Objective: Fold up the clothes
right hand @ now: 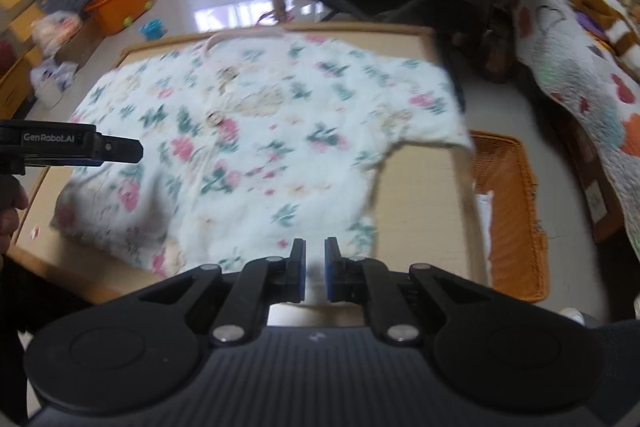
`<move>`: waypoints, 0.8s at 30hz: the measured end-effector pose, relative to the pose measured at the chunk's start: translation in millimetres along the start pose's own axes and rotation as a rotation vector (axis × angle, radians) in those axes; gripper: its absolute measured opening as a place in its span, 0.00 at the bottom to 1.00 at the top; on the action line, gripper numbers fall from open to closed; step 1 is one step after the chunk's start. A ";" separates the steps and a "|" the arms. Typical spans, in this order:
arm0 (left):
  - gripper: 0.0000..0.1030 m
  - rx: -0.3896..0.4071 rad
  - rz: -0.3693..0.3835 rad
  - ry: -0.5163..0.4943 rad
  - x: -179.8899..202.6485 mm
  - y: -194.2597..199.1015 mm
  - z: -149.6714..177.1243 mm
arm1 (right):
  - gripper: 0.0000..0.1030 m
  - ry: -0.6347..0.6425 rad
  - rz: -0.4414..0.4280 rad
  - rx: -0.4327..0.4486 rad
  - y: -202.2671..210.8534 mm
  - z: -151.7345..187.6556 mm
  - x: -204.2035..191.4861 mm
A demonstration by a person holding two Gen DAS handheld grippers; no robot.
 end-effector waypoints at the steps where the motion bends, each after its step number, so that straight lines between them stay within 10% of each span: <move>1: 0.71 -0.007 0.010 0.021 -6.9 -0.2 3.8 | 0.08 0.012 -0.003 -0.012 -3.9 0.6 -3.4; 15: 0.72 0.118 0.070 0.081 -34.1 24.1 -11.5 | 0.09 -0.032 -0.004 0.035 3.3 1.5 1.0; 24: 0.72 0.098 0.051 0.135 -60.5 1.0 -49.6 | 0.08 0.109 -0.227 0.041 -7.8 -14.1 -67.9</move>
Point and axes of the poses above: each gripper's, at about its wrist camera, not at the fingertips, and y roughly against the way its jaws point, x to its right, z to its underside, the point moved 1 cm from there along -y, roughly the way its jaws point, and after that the axes turned 1 degree about z, right-handed, at the moved point
